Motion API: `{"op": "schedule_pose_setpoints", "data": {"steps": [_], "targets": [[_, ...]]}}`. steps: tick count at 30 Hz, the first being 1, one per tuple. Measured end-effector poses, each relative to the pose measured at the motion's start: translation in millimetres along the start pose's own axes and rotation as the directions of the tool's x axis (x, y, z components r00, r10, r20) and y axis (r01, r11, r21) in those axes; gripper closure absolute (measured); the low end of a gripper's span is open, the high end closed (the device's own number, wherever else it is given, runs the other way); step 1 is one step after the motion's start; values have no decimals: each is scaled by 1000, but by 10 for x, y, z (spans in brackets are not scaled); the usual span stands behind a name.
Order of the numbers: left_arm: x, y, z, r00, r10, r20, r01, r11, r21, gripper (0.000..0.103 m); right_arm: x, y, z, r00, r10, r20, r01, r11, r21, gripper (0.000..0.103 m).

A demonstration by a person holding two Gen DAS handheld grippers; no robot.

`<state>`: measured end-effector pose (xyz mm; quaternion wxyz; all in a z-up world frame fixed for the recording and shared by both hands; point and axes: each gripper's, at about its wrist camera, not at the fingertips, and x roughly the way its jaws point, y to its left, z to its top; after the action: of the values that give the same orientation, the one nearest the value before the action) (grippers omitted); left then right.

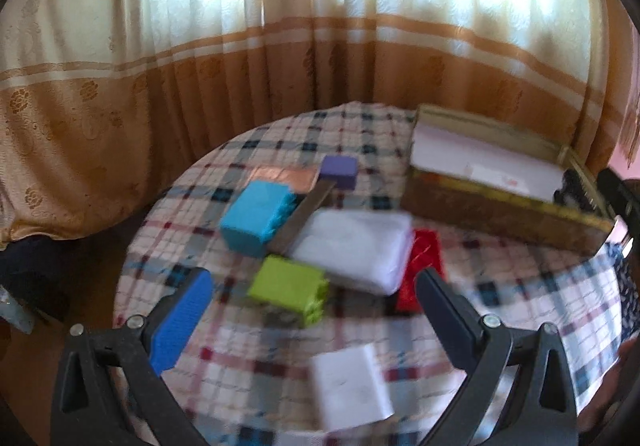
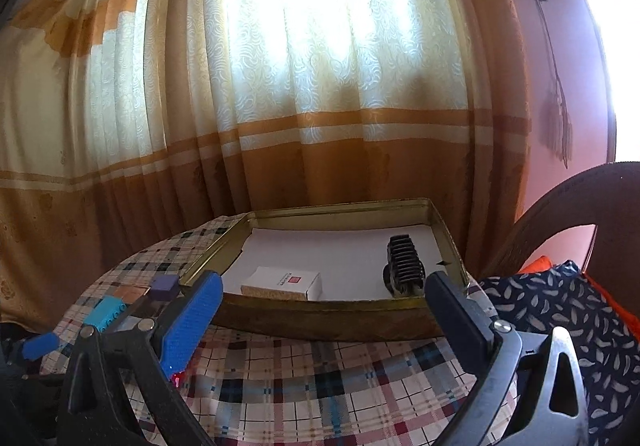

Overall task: Organize rigid objects
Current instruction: 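Move both grippers back over the remaining objects on the table, then grasp the white plug charger with the left gripper while the right grasps the red brick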

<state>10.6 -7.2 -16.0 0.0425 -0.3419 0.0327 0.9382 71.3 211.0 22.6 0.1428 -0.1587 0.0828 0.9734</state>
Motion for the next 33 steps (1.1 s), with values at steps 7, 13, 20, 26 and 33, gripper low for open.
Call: {"op": "schedule_pose_setpoints", "data": {"steps": [7,13,20,26,33], "targets": [[-36,199,-225,994,-53,-92,53,999,2,0,12,151,-70,994,80,-79,-78,997,27,1],[24,206,-284,983,-97,-154,93,995,-31,1,24,298,-157,975,155,-158,-152,988,27,1],[97,121,-301,975,-99,-198,94,995,-36,3,18,409,-219,967,170,-189,-174,985,-4,1],[153,84,-345,970,-92,-227,92,996,-8,21,45,443,-245,961,176,-211,-183,983,-16,1],[115,132,-322,969,-143,-202,150,988,20,65,135,525,-282,946,172,-274,-194,980,-53,2]]}}
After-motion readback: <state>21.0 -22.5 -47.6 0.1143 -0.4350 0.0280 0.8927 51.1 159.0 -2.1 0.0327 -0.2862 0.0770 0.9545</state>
